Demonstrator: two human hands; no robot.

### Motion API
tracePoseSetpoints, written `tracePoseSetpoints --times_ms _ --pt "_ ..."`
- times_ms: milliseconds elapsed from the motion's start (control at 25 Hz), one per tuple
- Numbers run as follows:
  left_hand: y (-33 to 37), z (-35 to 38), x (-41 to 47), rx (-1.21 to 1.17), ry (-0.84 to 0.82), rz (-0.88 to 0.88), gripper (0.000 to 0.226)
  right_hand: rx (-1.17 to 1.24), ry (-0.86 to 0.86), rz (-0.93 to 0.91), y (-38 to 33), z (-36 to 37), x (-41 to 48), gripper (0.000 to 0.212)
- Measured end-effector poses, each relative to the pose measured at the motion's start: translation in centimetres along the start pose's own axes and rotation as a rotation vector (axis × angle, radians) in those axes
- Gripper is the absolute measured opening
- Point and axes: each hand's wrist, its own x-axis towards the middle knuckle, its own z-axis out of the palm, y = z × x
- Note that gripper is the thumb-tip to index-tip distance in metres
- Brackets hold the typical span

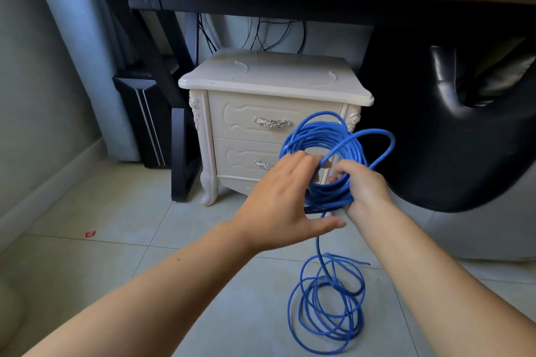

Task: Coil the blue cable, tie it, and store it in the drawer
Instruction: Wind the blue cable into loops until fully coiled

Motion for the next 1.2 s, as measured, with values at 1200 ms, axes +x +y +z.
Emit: tracePoseSetpoints --times_ms 1200 --pt "-3.2 -3.6 1.4 -1.317 -0.164 -0.978 0.066 -0.101 -0.249 0.07 -0.7 -0.9 -2.5 0.023"
